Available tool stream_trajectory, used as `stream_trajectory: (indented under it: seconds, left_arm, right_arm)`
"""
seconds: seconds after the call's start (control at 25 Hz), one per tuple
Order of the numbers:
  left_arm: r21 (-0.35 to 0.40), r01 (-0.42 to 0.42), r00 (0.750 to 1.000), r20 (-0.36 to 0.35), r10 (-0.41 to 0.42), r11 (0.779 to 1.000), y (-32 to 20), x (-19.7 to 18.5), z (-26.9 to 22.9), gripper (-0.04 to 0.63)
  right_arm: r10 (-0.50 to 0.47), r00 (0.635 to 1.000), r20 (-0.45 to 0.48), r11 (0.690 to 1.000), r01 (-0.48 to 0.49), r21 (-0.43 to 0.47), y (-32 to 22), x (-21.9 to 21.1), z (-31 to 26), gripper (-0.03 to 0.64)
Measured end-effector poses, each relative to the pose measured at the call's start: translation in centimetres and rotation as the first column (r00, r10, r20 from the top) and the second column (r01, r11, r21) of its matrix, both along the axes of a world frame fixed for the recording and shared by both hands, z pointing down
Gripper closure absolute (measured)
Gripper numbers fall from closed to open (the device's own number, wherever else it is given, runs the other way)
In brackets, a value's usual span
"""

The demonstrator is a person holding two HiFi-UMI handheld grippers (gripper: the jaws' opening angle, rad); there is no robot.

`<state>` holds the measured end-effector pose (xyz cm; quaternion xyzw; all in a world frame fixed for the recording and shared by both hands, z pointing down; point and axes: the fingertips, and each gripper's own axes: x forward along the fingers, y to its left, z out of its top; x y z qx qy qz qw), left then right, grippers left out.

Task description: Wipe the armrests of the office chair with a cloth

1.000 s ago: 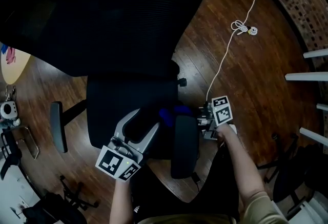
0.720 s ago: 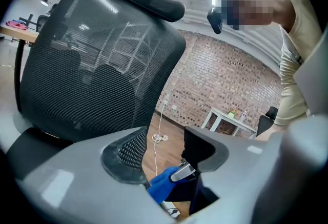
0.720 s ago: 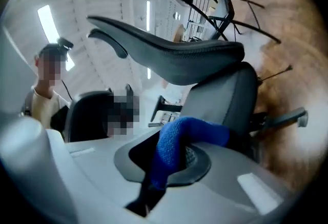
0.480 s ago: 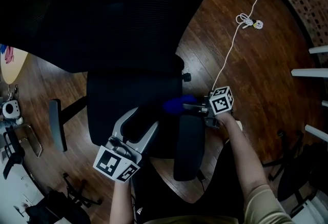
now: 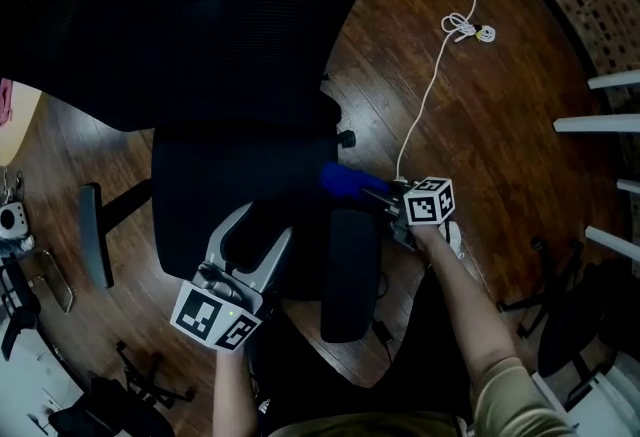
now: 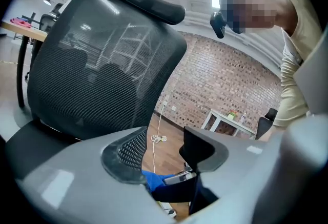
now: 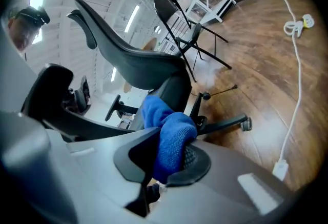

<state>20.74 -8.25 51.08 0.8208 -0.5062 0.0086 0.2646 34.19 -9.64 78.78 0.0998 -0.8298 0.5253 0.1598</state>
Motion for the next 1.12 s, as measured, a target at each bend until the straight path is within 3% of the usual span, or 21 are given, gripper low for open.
stream_trajectory:
  seconds: [0.16,0.28,0.36,0.48,0.56,0.64,0.68,0.88,1.12]
  left_arm:
    - [0.018,0.019,1.000,-0.016,-0.018,1.000,0.9,-0.1,-0.5,0.388]
    - [0.022,0.013,1.000,-0.012,-0.013,1.000,1.8,-0.4,-1.1,0.390]
    - [0.023,0.006,1.000,0.020,-0.007,1.000,2.4,-0.6,-1.4,0.390]
    - [0.022,0.005,0.998,0.063,-0.006,1.000,3.1,-0.8,-1.8,0.390]
    - [0.025,0.016,0.999,0.049,-0.017,1.000,3.5,-1.1,-2.2,0.390]
    - [0.026,0.026,0.999,0.044,-0.027,0.999,4.0,-1.5,-2.6,0.393]
    - [0.025,0.030,0.999,0.045,-0.031,0.999,4.2,-1.6,-2.6,0.393]
    - [0.018,0.044,0.998,0.034,-0.045,0.999,5.0,-1.9,-2.2,0.393]
    - [0.008,0.039,0.998,0.049,-0.039,0.999,5.8,-1.4,-1.5,0.393]
  right_arm:
    - [-0.116,0.993,-0.018,0.987,0.118,0.113,3.0,3.7,-5.5,0.598]
    - [-0.283,0.958,-0.038,0.946,0.285,0.154,8.4,4.4,-8.7,0.598]
    - [-0.372,0.928,0.025,0.914,0.361,0.184,11.7,3.4,-11.0,0.598]
    - [-0.435,0.877,0.201,0.888,0.381,0.258,14.9,0.7,-15.7,0.598]
    - [-0.488,0.844,0.224,0.848,0.398,0.351,16.1,-0.9,-17.3,0.608]
    - [-0.545,0.817,0.187,0.792,0.428,0.436,16.9,-2.0,-17.3,0.606]
    - [-0.556,0.811,0.181,0.778,0.432,0.457,16.9,-2.4,-17.2,0.606]
    - [-0.512,0.836,0.195,0.805,0.388,0.449,15.5,-3.4,-15.7,0.598]
    - [-0.410,0.908,0.083,0.858,0.353,0.372,13.4,-4.1,-9.5,0.598]
